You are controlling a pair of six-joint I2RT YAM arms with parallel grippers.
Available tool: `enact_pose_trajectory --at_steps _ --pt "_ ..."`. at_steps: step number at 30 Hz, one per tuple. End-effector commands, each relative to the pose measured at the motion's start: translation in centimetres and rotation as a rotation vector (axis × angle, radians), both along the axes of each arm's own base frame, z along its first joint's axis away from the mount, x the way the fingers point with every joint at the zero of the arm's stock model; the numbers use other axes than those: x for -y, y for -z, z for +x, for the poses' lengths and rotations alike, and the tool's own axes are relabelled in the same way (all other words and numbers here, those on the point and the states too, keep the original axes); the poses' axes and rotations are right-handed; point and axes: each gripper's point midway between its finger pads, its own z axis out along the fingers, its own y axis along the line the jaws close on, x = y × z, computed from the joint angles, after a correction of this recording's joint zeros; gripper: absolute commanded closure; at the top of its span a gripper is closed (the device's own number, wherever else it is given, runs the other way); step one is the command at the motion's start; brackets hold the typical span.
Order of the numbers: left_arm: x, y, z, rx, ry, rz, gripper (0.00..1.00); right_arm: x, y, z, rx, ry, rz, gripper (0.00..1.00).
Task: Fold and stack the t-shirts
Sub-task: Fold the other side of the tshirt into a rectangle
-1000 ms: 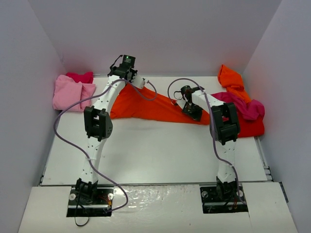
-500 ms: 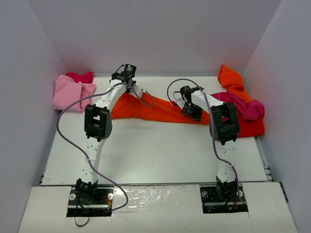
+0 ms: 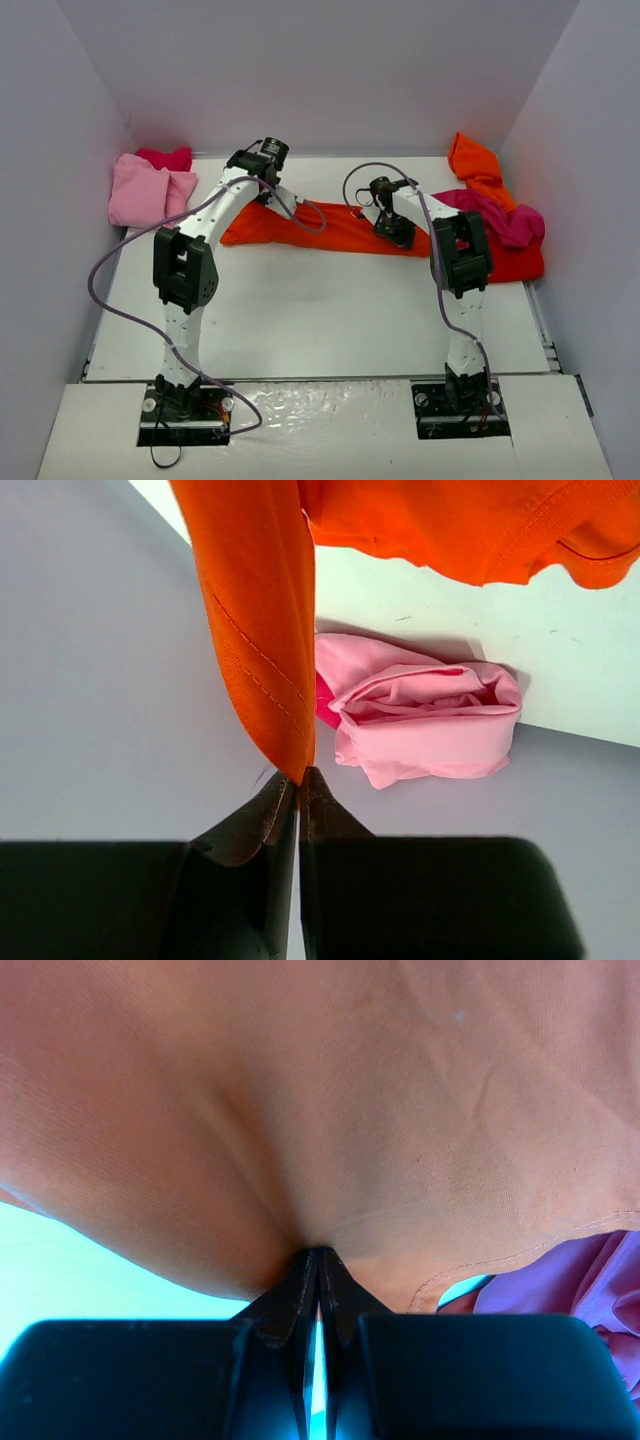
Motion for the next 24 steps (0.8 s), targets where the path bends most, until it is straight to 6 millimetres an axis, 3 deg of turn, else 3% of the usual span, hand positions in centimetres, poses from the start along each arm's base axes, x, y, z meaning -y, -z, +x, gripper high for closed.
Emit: enact_pose_trajectory --at_steps 1,5,7,9,10,11,16,20,24 --pt "-1.5 0.2 -2.4 -0.027 -0.07 0.042 1.0 -1.0 3.3 -3.2 -0.133 0.011 0.062 1.0" --pt "-1.1 2.5 -3.2 -0.077 -0.101 0.028 1.0 -1.1 3.5 -3.7 -0.146 0.0 0.058 1.0" --pt "-1.1 3.7 -3.3 -0.097 -0.126 0.025 0.88 -0.9 3.7 -4.0 -0.155 -0.003 0.054 0.99" --pt "-1.1 4.4 -3.5 -0.108 -0.156 0.019 0.58 -0.8 3.8 -4.2 -0.162 -0.004 0.05 0.95" --pt "-1.1 4.7 -3.8 -0.119 -0.175 0.002 0.35 -0.8 3.9 -4.3 -0.164 -0.004 0.048 0.94" --pt "-1.0 4.8 -4.2 -0.142 -0.185 -0.013 0.05 -0.7 3.9 -4.3 -0.162 -0.004 0.045 0.92" --pt "-0.8 3.7 -4.7 -0.142 -0.209 -0.089 0.03 -0.6 4.0 -4.1 -0.156 0.001 0.045 0.91" --pt "-0.8 1.4 -2.9 -0.046 -0.219 -0.17 0.03 -1.0 3.0 -3.2 -0.119 0.004 0.061 0.91" --pt "0.1 -0.3 -1.0 0.046 -0.245 -0.295 0.03 -1.2 0.4 -1.8 -0.04 0.022 0.086 0.89"
